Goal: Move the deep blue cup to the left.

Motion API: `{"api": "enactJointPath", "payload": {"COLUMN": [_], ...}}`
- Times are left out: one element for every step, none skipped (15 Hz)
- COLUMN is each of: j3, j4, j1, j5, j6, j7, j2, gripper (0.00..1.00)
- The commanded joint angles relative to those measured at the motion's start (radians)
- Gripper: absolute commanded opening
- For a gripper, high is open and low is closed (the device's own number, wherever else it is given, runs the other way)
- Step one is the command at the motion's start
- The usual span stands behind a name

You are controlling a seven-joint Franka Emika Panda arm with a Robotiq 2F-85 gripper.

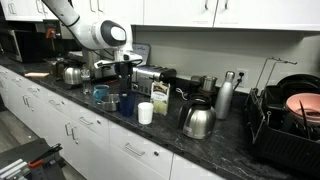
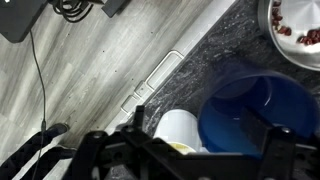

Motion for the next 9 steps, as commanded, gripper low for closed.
{"api": "enactJointPath", "payload": {"j3": [-0.013, -0.014, -0.015, -0.016, -0.016, -0.017, -0.018, -0.018, -0.019], "j4": [0.012, 0.013, 0.015, 0.017, 0.019, 0.02, 0.02, 0.019, 0.02], "j1": [0.02, 0.022, 0.024, 0.025, 0.026, 0.027, 0.028, 0.028, 0.029], "j5": [0.002, 0.0, 0.002, 0.004, 0.004, 0.006, 0.007, 0.007, 0.008], "j6": [0.006, 0.008, 0.008, 0.009, 0.01, 0.011, 0.013, 0.016, 0.017], "j7": [0.035, 0.042, 0.049, 0.054, 0.057, 0.061, 0.063, 0.065, 0.065], "j2": [0.021, 0.026, 0.03, 0.035, 0.041, 0.045, 0.049, 0.053, 0.057], "gripper": [0.64, 0.57, 0.51, 0.43, 0.37, 0.29, 0.23, 0.16, 0.09]}}
